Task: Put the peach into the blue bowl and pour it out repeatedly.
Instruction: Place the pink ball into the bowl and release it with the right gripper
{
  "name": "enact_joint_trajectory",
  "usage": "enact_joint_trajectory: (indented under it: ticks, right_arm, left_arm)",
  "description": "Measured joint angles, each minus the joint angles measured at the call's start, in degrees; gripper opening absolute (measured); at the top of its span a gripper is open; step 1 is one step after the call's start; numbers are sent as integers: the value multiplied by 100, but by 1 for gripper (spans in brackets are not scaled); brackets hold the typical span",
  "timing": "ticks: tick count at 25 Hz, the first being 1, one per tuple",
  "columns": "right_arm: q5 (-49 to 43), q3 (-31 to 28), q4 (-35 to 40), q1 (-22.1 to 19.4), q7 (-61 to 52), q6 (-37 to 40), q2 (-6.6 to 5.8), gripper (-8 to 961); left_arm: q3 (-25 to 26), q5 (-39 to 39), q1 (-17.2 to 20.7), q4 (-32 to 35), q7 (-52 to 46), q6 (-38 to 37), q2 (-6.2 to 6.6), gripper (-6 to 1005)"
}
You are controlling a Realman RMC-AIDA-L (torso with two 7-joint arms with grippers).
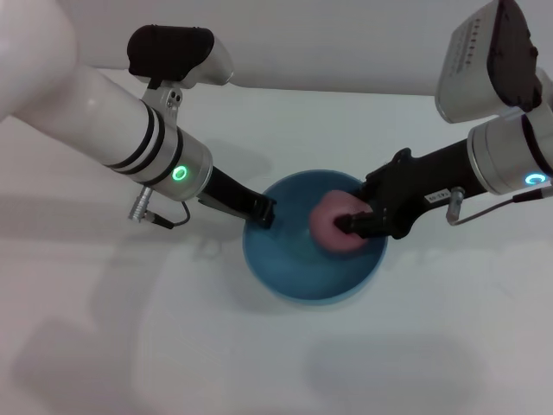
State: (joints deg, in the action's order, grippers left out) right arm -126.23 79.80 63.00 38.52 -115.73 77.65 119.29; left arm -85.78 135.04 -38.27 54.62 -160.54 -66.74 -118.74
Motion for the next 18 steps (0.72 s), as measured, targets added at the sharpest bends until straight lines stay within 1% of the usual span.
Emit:
enact_joint_trajectory:
  ticks: [1, 4, 9, 12, 18]
  right_arm:
    - [5, -18, 9, -3, -1, -13, 3, 151]
    - [25, -93, 51, -17, -2, -28, 5, 386]
    - [115, -315, 130, -47, -2, -62, 3, 422]
    - [235, -453, 177, -72, 25, -61, -1, 424]
    - [247, -407, 175, -74, 22, -76, -3, 427]
  left_arm:
    - [0, -1, 0, 1, 0, 18, 0, 0]
    - [0, -5, 4, 3, -1, 96, 0, 0]
    - [0, -57, 12, 2, 13, 214, 0, 0]
    - [0, -130, 13, -19, 52, 284, 0, 0]
    - [-3, -141, 0, 4, 58, 323, 2, -1]
